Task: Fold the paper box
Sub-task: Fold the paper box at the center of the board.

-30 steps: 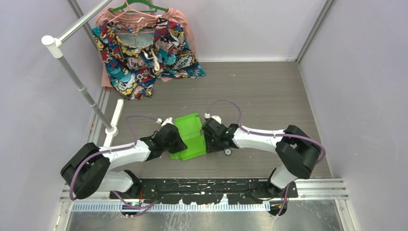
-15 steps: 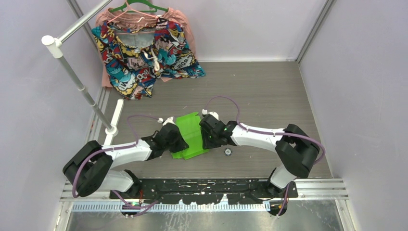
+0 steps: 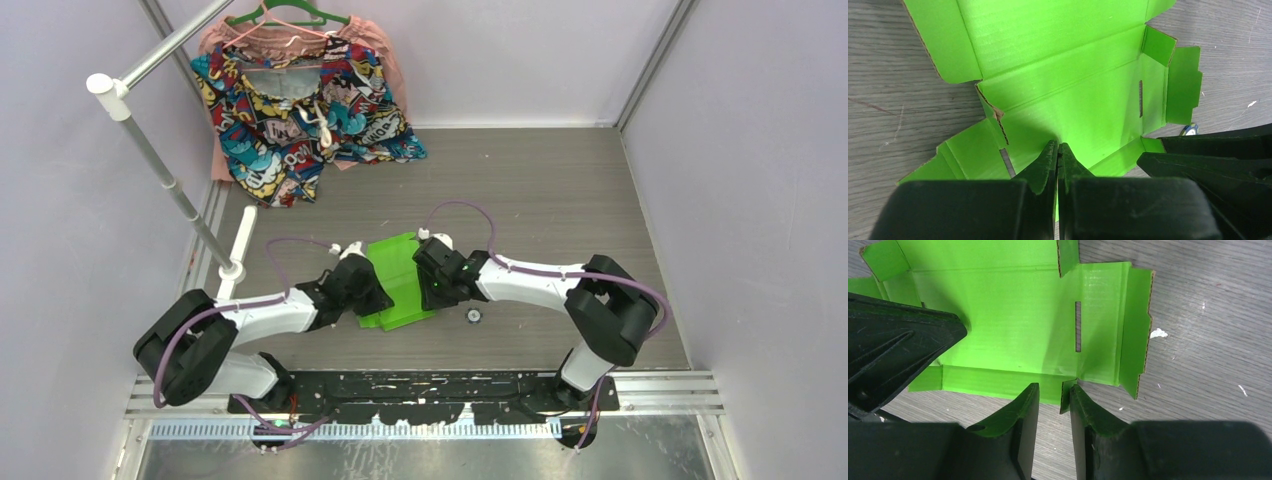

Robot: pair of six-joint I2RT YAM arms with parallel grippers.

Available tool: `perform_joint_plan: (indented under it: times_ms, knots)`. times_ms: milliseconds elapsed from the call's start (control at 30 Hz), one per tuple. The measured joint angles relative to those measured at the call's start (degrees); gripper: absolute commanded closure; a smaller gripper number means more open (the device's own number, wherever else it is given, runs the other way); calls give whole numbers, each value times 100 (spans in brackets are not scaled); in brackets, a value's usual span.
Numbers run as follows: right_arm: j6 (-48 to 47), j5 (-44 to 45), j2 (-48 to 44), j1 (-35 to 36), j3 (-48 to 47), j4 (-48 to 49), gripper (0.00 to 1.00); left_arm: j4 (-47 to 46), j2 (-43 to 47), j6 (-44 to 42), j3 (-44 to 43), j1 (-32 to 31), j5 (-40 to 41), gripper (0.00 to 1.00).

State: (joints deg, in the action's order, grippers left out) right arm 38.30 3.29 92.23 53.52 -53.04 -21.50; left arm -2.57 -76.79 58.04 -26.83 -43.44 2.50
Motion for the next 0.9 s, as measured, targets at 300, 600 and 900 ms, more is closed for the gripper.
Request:
perform_joint_plan:
  times_ms: [300,600,900]
  knots:
    - [-48,-61,55,2,-42,-48,66,-72,-133,0,-76,0,-15,100]
    - [-55,-109,358,114,-118,4,66,-142,-234,-2,-131,-2,-17,100]
    - [-48,-168,415,166,-151,144,64,-282,-323,0,-151,-7,-22,100]
